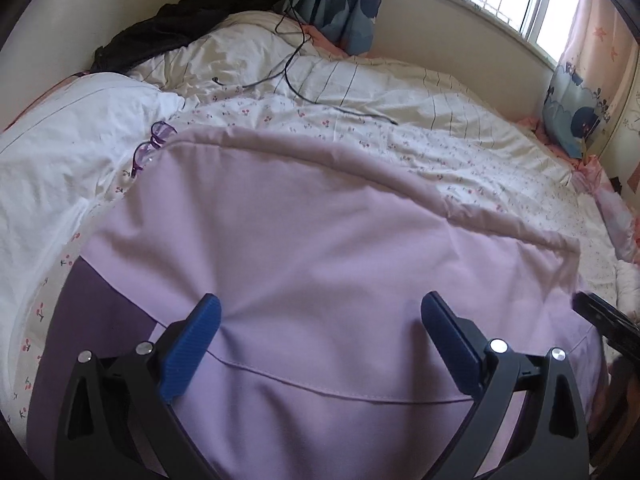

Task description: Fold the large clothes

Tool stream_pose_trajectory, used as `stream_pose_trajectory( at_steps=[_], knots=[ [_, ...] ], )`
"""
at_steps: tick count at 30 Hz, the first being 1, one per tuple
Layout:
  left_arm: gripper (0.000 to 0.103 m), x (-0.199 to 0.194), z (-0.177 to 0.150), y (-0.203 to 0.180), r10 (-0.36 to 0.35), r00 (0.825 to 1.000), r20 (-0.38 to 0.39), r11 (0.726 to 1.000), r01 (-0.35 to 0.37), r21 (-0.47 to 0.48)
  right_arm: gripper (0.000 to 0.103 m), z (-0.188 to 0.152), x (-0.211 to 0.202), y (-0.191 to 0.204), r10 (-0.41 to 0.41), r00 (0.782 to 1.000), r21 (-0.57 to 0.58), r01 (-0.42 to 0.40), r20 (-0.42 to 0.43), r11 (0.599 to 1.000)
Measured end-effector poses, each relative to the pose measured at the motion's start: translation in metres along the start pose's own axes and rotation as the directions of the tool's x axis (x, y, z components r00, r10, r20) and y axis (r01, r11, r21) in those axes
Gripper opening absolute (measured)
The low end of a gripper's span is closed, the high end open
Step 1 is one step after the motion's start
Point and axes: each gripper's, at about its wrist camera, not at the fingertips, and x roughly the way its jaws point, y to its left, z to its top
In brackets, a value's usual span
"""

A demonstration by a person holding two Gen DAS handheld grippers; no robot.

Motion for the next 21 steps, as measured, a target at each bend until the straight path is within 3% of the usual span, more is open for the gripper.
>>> stream_pose_trajectory(
  at_steps=[3,5,6,7,9,12,15,18,21],
  knots=[
    [0.096,-0.018,0.001,0.006,-0.009,0.998,0.068,1.0,0.009,-0.014,0.097,-0.023,-0.033,-0.011,-0.051,0.994,0.033,0.048,0.094,0.998],
    [0.096,-0.012,0.0,0.012,0.008,0.999,0.051,1.0,-0.007,-0.018,0.097,-0.046,-0.01,-0.029,-0.096,0.995,0.062,0.095,0.018,0.994],
    [0.096,-0.005,-0.001,0.017,-0.002,1.0,0.012,0.999,0.002,-0.032,0.097,-0.058,0.01,-0.039,-0.05,0.997,0.073,0.054,-0.053,0.996],
    [0.096,0.001,-0.003,0.021,-0.021,1.0,-0.009,0.999,0.02,-0.045,0.097,-0.061,0.009,-0.044,-0.027,0.999,0.099,0.031,-0.036,0.995],
    [0.096,0.0,-0.004,0.021,-0.007,1.0,-0.009,1.0,0.007,-0.03,0.097,-0.048,-0.005,-0.042,-0.047,0.998,0.118,0.051,-0.029,0.992],
    [0.096,-0.005,0.001,0.02,0.0,1.0,0.009,0.999,0.0,-0.041,0.097,-0.027,-0.029,-0.028,-0.005,0.999,0.103,0.002,0.034,0.995],
    [0.096,-0.012,0.008,0.02,-0.016,0.998,0.055,0.997,0.02,-0.074,0.097,0.005,-0.027,-0.015,0.01,0.998,0.07,-0.014,0.055,0.997],
    [0.096,-0.008,0.013,0.017,0.004,0.998,0.064,0.997,0.001,-0.077,0.097,0.031,-0.002,-0.002,0.004,1.0,0.054,-0.005,0.03,0.999],
    [0.096,0.003,0.017,0.018,0.025,0.999,0.042,0.997,-0.022,-0.079,0.097,0.049,0.053,-0.001,-0.055,0.998,0.018,0.056,-0.044,0.998]
  ],
)
